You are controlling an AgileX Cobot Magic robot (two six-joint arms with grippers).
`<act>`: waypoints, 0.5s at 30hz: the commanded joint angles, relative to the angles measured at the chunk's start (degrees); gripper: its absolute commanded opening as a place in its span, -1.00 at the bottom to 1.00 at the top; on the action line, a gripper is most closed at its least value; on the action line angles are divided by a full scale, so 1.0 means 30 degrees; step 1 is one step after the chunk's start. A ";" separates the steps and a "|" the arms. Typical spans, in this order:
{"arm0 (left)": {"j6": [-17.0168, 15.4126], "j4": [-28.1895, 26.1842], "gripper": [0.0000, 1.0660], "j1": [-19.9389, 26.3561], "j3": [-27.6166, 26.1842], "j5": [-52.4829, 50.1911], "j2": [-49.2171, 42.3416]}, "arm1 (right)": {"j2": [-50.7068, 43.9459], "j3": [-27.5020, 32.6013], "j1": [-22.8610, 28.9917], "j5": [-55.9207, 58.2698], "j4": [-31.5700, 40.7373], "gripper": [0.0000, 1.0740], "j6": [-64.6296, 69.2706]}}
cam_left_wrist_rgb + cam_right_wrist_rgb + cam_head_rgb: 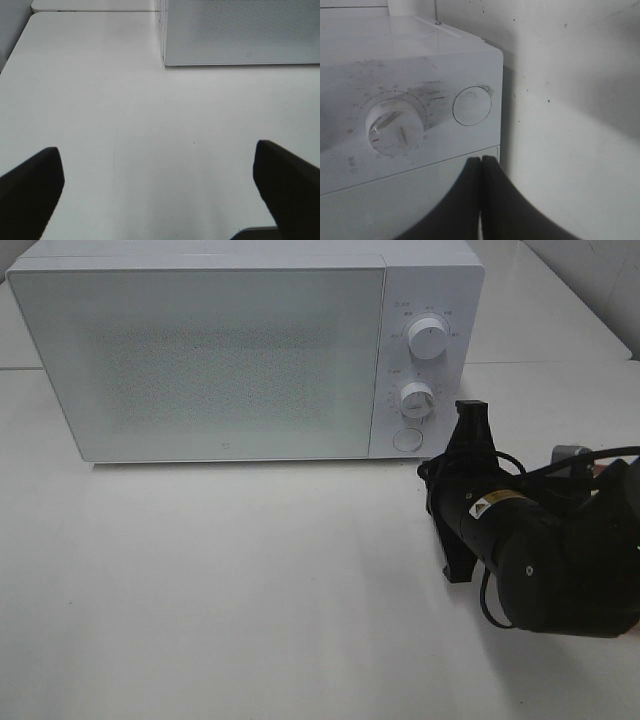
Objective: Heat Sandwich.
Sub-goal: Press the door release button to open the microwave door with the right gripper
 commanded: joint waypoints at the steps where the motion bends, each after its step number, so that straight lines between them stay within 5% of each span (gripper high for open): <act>1: -0.0095 -0.0115 0.83 0.0095 0.0019 -0.0191 -0.0363 | 0.0115 -0.0993 -0.0898 0.1070 -0.0821 -1.00 0.0095; 15: -0.0095 -0.0115 0.83 0.0095 0.0019 -0.0191 -0.0363 | 0.1623 -0.3552 -0.2597 0.3094 -0.2330 -1.00 0.0153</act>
